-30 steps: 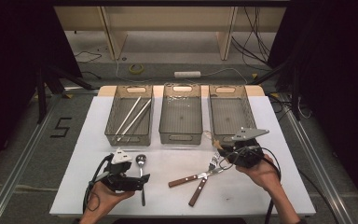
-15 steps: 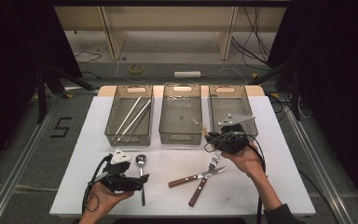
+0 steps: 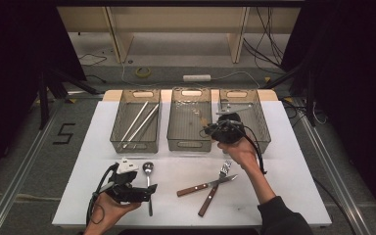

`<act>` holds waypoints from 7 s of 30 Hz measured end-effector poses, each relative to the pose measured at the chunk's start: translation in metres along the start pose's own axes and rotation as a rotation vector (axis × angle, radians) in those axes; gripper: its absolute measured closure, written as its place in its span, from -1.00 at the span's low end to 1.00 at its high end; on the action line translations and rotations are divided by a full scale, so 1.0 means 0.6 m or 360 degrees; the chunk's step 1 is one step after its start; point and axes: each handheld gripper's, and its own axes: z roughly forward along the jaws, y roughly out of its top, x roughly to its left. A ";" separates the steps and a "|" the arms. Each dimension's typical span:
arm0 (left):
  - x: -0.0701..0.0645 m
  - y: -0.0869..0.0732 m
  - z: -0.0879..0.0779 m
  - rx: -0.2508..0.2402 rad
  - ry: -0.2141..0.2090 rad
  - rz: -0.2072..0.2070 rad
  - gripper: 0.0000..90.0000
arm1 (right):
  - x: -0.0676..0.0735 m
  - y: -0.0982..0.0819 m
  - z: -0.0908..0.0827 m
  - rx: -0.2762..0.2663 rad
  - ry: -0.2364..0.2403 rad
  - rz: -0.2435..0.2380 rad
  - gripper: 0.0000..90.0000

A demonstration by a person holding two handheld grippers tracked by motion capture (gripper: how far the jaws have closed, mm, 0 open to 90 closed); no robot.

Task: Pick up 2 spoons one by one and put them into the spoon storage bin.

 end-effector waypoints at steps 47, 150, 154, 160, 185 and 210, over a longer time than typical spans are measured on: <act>0.000 -0.013 0.023 0.0168 -0.0009 -0.0030 -0.32 | 0.017 0.007 0.031 0.0003 0.0005 0.0051 0.04; 0.017 0.025 0.039 0.0082 -0.0134 -0.0050 0.98 | 0.051 -0.167 -0.122 -0.0103 0.0181 -0.0001 -0.18; 0.022 0.035 0.032 0.0037 -0.0132 -0.0049 0.98 | 0.052 -0.169 -0.123 -0.0105 0.0182 0.0005 -0.23; 0.029 0.054 0.029 -0.0013 -0.0133 -0.0039 0.98 | 0.055 -0.173 -0.122 -0.0095 0.0188 0.0009 -0.26; 0.053 0.154 0.047 -0.0199 -0.0141 -0.0052 0.98 | 0.061 -0.188 -0.130 -0.0088 0.0198 0.0010 -0.28; 0.062 0.243 0.100 -0.0312 -0.0165 -0.0108 0.98 | 0.066 -0.190 -0.129 -0.0092 0.0221 -0.0002 -0.29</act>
